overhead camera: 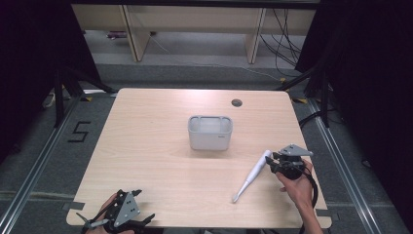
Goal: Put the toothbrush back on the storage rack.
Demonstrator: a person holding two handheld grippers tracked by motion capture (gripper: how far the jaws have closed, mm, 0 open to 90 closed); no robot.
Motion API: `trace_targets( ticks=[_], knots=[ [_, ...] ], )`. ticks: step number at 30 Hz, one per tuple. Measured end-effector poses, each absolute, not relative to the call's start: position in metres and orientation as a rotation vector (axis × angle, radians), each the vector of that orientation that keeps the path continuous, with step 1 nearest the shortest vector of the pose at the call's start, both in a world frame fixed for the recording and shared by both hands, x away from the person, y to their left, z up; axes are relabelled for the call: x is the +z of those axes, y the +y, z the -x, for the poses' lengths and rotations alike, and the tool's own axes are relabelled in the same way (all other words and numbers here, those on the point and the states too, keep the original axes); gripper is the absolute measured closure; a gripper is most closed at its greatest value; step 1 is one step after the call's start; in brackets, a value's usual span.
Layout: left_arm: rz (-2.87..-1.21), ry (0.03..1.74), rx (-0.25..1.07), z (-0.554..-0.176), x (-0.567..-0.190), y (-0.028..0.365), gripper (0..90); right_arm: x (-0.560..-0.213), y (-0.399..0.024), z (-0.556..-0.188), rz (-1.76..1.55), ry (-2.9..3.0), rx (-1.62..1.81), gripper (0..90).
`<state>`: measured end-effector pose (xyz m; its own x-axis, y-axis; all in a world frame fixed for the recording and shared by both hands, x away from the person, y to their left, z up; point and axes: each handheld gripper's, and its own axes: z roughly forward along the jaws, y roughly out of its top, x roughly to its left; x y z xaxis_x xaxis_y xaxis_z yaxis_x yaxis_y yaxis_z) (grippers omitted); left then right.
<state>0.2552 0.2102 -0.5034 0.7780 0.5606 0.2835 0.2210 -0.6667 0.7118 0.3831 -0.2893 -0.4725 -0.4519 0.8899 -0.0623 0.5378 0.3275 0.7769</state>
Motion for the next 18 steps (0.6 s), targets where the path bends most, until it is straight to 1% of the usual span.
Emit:
trace_targets(
  ticks=[1,2,3,5,6,7,8,9,14,15,18],
  knots=[
    [-2.289,0.573,0.639,-0.256,-0.503,0.210,15.0,-0.473,-0.287,-0.388,-1.218,2.116,0.973,71.4],
    [-2.289,0.573,0.639,-0.256,-0.503,0.210,15.0,-0.473,-0.287,-0.388,-1.218,2.116,0.973,71.4],
    [-2.300,0.566,0.648,-0.256,-0.502,0.210,15.0,-0.474,-0.283,-0.393,-1.196,2.136,0.958,74.6],
    [-2.300,0.565,0.646,-0.256,-0.502,0.210,15.0,-0.474,-0.282,-0.395,-1.217,2.137,0.955,76.2],
    [-2.289,0.571,0.637,-0.256,-0.503,0.210,15.0,-0.475,-0.280,-0.397,-1.212,2.140,0.950,78.2],
    [-2.305,0.561,0.637,-0.256,-0.502,0.211,15.0,-0.477,-0.278,-0.403,-1.176,2.154,0.948,82.0],
    [-2.293,0.570,0.646,-0.256,-0.503,0.211,15.0,-0.477,-0.278,-0.403,-1.176,2.154,0.948,82.0],
    [-2.286,0.575,0.644,-0.256,-0.504,0.210,15.0,-0.478,-0.277,-0.407,-1.160,2.173,0.952,85.0],
    [-2.284,0.579,0.659,-0.256,-0.505,0.209,15.0,-0.481,-0.276,-0.415,-1.191,2.171,0.957,88.8],
    [-2.296,0.569,0.633,-0.256,-0.504,0.210,15.0,-0.482,-0.276,-0.418,-1.174,2.189,0.960,89.6],
    [-2.297,0.566,0.632,-0.257,-0.504,0.209,15.0,-0.484,-0.276,-0.421,-1.216,2.194,0.958,90.0]
  ],
)
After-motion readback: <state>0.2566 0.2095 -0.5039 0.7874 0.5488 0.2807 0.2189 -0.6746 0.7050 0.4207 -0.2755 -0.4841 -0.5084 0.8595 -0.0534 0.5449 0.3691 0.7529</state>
